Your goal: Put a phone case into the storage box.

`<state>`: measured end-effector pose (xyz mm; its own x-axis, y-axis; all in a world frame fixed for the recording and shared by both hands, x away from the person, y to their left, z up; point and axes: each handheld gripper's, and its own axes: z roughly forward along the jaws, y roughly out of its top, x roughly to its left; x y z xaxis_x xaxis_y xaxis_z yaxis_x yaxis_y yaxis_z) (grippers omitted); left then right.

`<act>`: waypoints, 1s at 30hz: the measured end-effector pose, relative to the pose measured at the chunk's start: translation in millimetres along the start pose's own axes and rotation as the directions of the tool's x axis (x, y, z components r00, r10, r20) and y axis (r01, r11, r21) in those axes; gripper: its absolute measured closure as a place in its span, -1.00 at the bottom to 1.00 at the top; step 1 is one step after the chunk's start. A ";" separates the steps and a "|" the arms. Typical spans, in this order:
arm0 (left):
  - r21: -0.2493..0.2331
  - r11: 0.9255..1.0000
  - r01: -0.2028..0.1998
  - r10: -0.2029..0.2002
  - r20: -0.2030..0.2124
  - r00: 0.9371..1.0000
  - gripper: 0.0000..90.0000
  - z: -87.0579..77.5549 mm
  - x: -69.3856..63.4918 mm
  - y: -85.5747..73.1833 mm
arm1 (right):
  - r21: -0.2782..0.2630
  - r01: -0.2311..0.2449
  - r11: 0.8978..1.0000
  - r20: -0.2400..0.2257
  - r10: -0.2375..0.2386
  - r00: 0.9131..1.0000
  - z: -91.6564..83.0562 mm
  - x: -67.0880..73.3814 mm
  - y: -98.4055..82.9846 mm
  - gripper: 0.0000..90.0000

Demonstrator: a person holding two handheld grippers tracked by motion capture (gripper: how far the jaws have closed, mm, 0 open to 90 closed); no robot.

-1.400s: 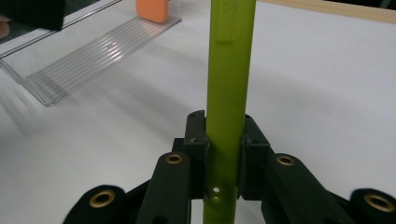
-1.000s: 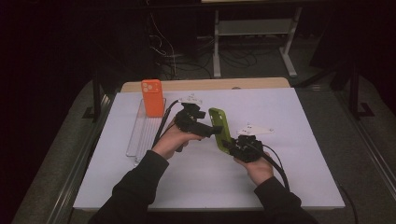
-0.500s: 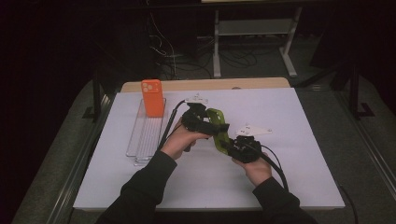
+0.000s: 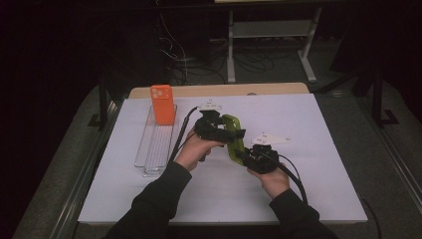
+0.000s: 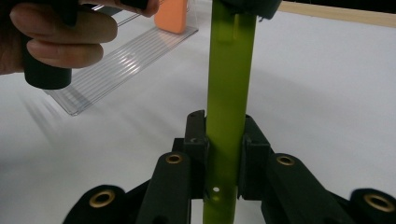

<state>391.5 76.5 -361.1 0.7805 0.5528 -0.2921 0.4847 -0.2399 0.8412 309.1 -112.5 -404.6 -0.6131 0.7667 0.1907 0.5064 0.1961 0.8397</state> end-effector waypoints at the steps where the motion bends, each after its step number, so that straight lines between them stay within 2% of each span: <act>1: -0.001 1.000 0.005 -0.005 0.002 1.000 -0.82 0.3 -0.2 -0.1 | -0.001 0.001 1.000 -0.001 -0.001 1.000 0.2 -0.2 -0.1 0.67; 10: 0.011 1.000 -0.001 0.001 0.034 0.999 -0.73 0.6 2.0 -0.1 | 0.021 0.009 1.000 0.000 -0.009 1.000 2.7 -0.4 -1.3 0.66; 13: 0.013 1.000 -0.008 0.007 0.040 0.999 -0.70 0.8 0.8 0.1 | 0.036 0.013 0.999 -0.009 -0.013 1.000 4.0 0.4 -1.1 0.59; 19: 0.007 1.000 -0.023 0.023 0.023 0.999 -0.68 -3.1 3.4 2.5 | 0.068 0.028 0.997 -0.034 -0.026 0.999 2.5 -4.4 0.1 0.21; 20: 0.019 0.999 -0.033 0.033 0.018 0.999 -0.68 -5.1 4.9 3.3 | 0.071 0.032 0.997 -0.032 -0.030 0.999 1.1 -6.2 0.4 0.15; 21: 0.018 0.999 -0.031 0.031 0.014 0.999 -0.68 -7.1 6.0 4.2 | 0.074 0.023 0.997 -0.034 -0.020 0.999 -0.3 -7.3 1.0 0.08; 26: 0.015 0.999 -0.046 0.046 -0.006 0.999 -0.67 -17.3 9.9 10.2 | 0.093 0.051 0.994 -0.044 -0.047 0.998 -8.5 -16.9 1.3 -0.31; 28: 0.018 0.998 -0.053 0.053 -0.020 0.998 -0.67 -21.6 11.4 12.3 | 0.094 0.068 0.993 -0.035 -0.065 0.997 -11.2 -20.2 -0.2 -0.41; 30: 0.021 0.998 -0.053 0.054 -0.029 0.998 -0.67 -25.0 12.2 14.1 | 0.100 0.082 0.992 -0.047 -0.078 0.996 -14.3 -24.3 -2.4 -0.53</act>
<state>398.0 99.8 -341.5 0.7936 0.5619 -0.2333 0.4510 -0.2859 0.8455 314.1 -140.4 -404.0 -0.6784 0.7197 0.1480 0.5120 0.3185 0.7977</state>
